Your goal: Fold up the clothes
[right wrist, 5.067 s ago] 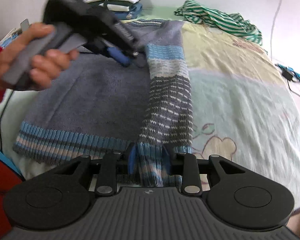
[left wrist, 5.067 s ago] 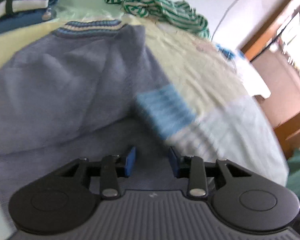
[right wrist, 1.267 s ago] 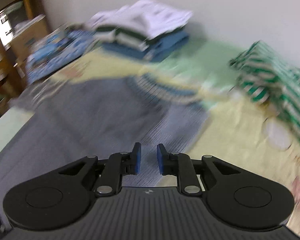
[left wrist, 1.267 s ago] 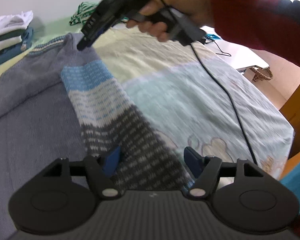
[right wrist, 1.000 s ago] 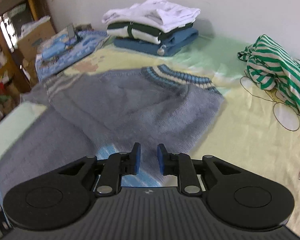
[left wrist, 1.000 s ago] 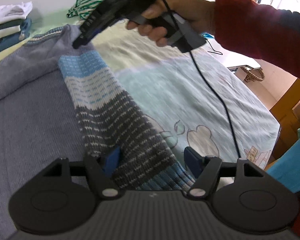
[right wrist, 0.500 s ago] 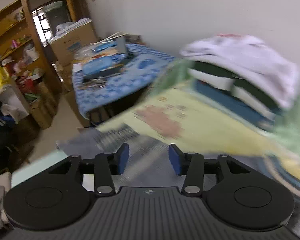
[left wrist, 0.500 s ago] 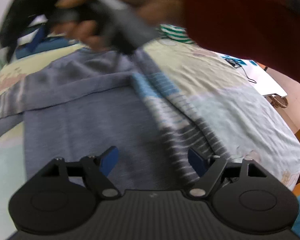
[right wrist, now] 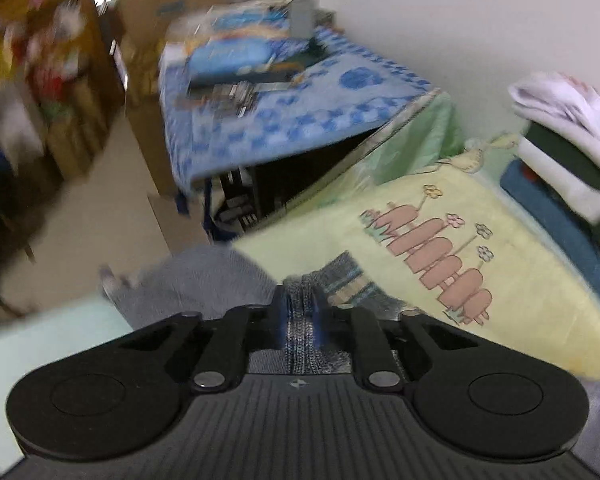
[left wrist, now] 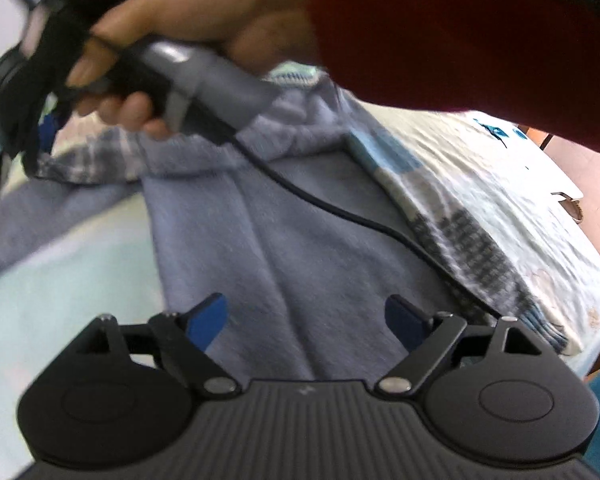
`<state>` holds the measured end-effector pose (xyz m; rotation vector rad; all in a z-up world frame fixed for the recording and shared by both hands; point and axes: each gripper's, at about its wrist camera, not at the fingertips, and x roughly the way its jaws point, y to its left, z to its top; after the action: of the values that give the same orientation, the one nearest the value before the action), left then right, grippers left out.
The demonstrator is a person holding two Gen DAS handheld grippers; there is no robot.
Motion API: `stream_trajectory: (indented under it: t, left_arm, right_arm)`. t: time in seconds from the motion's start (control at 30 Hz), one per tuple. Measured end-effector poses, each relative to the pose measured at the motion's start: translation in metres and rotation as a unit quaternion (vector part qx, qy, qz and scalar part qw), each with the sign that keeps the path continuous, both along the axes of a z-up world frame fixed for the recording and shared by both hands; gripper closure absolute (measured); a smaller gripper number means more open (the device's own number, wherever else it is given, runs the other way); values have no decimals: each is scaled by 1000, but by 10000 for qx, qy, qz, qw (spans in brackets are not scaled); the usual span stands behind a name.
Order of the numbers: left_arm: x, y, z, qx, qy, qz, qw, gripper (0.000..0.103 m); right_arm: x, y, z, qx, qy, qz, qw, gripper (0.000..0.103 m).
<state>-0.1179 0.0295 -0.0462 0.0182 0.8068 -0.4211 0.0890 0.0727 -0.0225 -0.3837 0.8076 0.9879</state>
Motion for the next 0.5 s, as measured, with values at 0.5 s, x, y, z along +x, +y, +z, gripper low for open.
stream_trajectory:
  t: [0.5]
  left_arm:
    - [130, 21, -5, 435, -245, 1433, 9884, 10]
  right_arm:
    - [40, -69, 79, 624, 606, -768, 9932, 92]
